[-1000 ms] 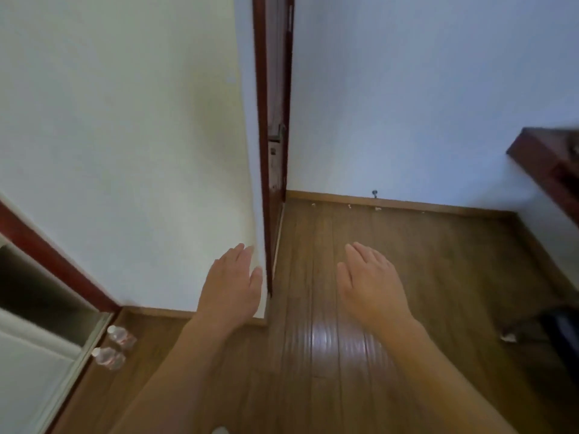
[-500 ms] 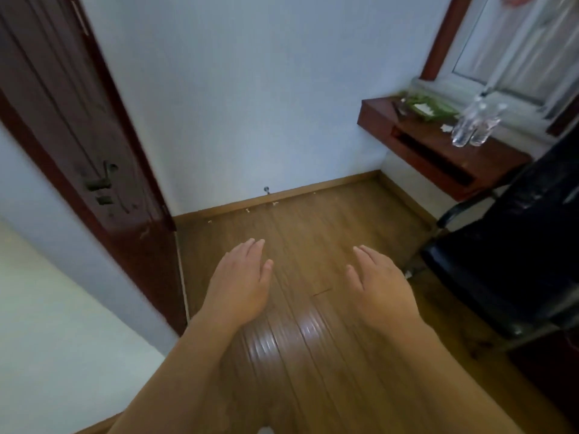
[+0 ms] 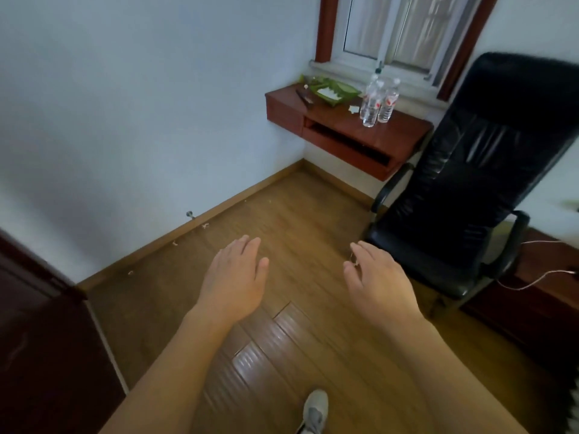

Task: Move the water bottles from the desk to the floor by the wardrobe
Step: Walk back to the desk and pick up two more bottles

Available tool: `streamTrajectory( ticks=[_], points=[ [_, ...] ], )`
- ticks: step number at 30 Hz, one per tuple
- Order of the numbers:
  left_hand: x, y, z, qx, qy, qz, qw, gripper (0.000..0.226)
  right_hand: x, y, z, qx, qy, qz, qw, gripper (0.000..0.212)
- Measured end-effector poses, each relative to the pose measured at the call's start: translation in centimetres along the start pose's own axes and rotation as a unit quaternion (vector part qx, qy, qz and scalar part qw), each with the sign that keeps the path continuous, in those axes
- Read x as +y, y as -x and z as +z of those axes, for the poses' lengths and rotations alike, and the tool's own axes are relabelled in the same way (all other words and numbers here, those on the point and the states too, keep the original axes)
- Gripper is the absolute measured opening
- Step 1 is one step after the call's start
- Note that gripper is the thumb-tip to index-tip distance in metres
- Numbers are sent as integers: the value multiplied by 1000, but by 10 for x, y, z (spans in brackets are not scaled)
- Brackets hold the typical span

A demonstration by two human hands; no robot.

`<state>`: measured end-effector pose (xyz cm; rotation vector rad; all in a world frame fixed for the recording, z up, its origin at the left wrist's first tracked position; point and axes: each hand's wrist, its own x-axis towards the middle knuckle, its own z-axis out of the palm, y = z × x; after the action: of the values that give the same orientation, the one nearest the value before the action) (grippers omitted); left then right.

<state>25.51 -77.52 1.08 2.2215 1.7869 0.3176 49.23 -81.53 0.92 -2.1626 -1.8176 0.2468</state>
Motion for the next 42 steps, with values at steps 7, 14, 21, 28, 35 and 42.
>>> streamTrajectory(
  ticks=[7,14,21,28,35,42],
  points=[
    [21,-118,11,-8,9,-5,1000,54,38,-110,-1,-8,-39,32,999,51],
    [28,-217,14,-28,32,-18,999,54,55,-211,-7,-18,-32,46,998,52],
    [10,-327,16,-34,46,-5,998,54,49,-315,7,-31,-34,63,997,52],
    [-14,-461,15,-41,43,44,997,53,30,-425,18,-6,-20,102,995,52],
    [6,-586,12,-54,17,90,994,53,44,-515,15,9,-30,137,990,54],
    [55,-706,38,-61,11,122,991,54,94,-618,20,16,-50,152,987,52]
  ],
)
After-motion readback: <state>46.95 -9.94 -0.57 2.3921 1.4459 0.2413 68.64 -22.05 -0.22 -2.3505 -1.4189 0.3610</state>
